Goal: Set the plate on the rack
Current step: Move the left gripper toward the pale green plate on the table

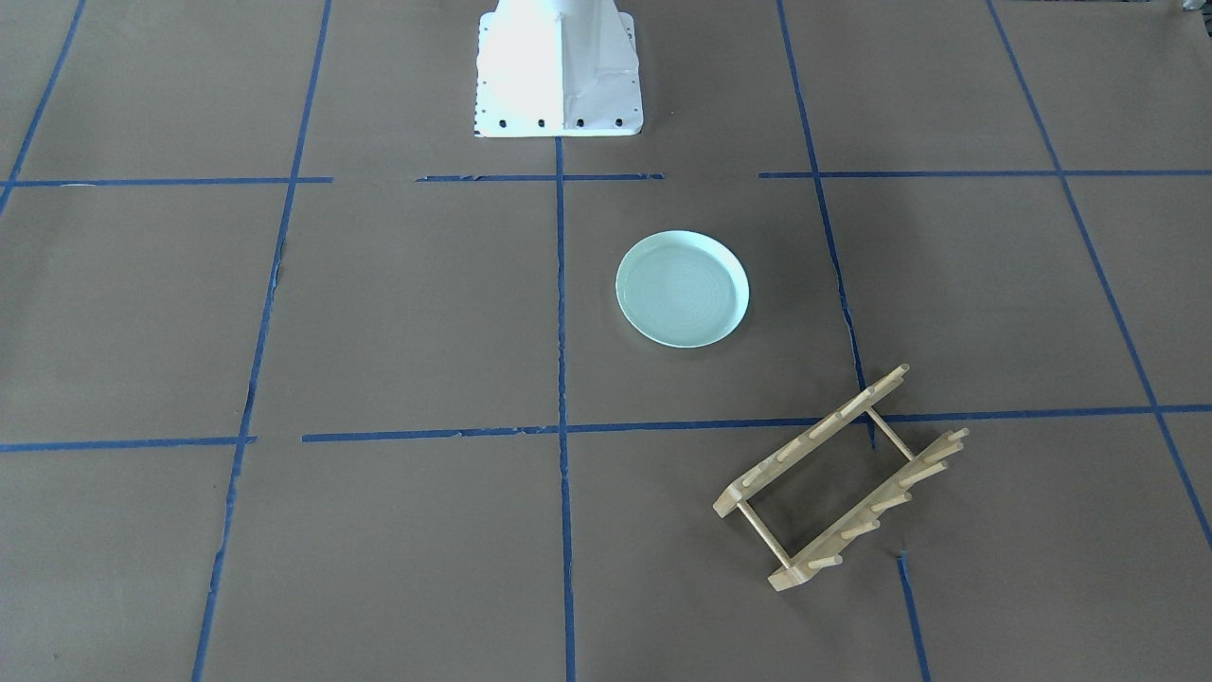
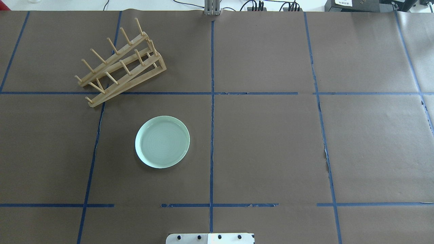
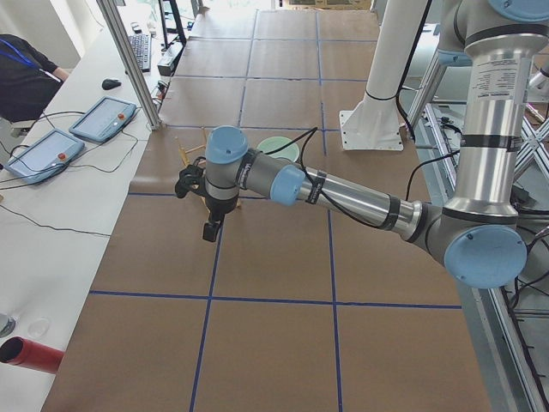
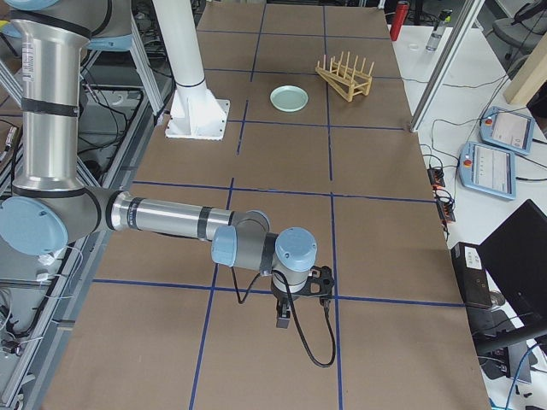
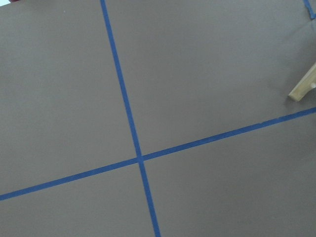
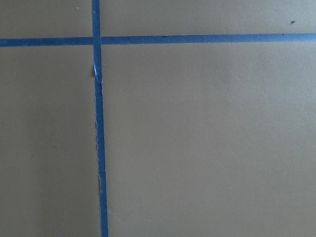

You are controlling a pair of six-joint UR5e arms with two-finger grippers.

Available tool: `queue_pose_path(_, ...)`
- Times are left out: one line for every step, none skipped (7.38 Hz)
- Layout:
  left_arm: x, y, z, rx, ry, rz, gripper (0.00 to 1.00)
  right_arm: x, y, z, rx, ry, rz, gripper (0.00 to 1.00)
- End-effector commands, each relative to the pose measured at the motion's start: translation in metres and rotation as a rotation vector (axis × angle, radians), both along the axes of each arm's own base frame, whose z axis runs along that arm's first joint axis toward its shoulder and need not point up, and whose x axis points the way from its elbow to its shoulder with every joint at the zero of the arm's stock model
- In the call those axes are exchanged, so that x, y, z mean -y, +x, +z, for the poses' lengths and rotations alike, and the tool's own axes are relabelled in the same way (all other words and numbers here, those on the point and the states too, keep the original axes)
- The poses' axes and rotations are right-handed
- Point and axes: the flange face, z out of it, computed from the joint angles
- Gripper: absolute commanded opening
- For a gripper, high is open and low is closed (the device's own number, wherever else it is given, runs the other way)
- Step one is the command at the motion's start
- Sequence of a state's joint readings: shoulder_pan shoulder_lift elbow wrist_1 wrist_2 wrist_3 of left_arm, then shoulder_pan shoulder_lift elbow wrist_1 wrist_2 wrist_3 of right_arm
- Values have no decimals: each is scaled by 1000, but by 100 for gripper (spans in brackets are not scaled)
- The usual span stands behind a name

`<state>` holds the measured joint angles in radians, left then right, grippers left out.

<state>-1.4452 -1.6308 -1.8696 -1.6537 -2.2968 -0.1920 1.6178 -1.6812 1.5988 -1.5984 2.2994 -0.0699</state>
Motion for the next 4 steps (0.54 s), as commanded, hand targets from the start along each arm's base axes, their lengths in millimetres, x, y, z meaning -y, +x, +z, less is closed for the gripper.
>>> queue_pose_path(24,93,-81,-40,-60,-102,100,0,0,0,0,0,0,100)
queue_pose_path(32,145,-122,-97,-102,-115,100,0,0,-1,0,2,-1,100)
queue_pose_path(34,201,-166,-154,-148,-121,100,0,0,0,0,-1,0,100)
queue_pose_path(30,262,-203,-189,-204,-148,100,0,0,-1,0,2,0,100)
